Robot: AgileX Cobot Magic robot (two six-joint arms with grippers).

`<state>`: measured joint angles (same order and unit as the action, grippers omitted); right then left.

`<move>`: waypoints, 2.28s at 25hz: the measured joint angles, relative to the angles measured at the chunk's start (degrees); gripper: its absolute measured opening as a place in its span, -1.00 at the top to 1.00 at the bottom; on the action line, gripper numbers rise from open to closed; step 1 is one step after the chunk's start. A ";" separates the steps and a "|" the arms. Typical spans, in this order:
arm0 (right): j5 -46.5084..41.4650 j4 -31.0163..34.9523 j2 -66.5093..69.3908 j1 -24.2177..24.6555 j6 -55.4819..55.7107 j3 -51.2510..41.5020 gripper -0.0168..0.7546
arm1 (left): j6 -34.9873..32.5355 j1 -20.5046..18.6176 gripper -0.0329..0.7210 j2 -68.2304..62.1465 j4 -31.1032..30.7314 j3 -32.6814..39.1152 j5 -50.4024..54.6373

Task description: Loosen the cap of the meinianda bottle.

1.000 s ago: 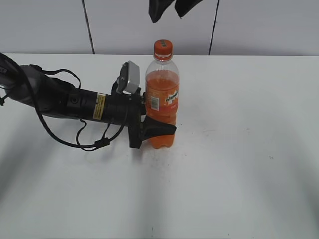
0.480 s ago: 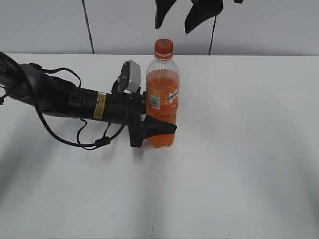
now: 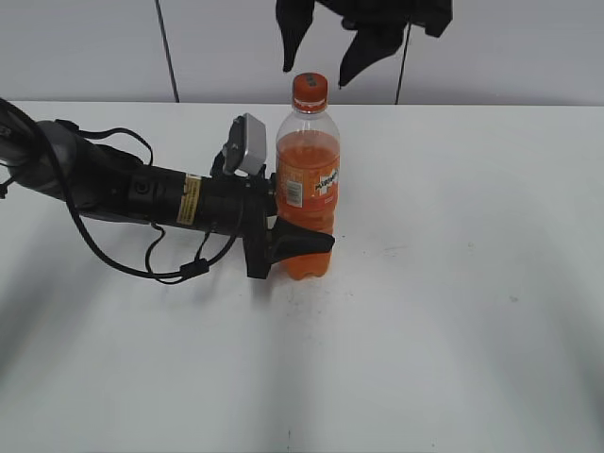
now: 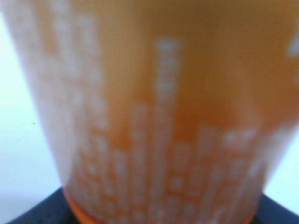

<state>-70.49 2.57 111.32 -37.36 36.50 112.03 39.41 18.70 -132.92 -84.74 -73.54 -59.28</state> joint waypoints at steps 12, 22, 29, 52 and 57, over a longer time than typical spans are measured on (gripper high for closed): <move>0.00 -2.19 1.44 -1.22 0.30 0.00 -0.10 | 0.00 0.00 -0.13 0.00 0.06 0.00 0.13; 0.00 -1.80 2.34 -1.22 0.30 0.00 -0.10 | 0.00 0.00 -0.13 0.00 0.06 0.00 0.13; 0.00 -1.74 2.40 -1.22 -0.94 0.00 0.25 | 0.00 0.00 -0.13 0.00 0.06 0.00 0.15; 0.11 -0.05 2.40 -1.16 -73.13 0.00 0.26 | 0.04 0.00 -0.13 0.00 0.06 0.00 0.26; 0.11 0.05 2.40 -1.16 -85.01 0.00 0.26 | 0.11 0.00 -0.13 0.05 0.06 0.00 0.36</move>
<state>-70.37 2.63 113.72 -38.52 -48.51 112.03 39.52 18.70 -132.86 -84.69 -73.54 -58.93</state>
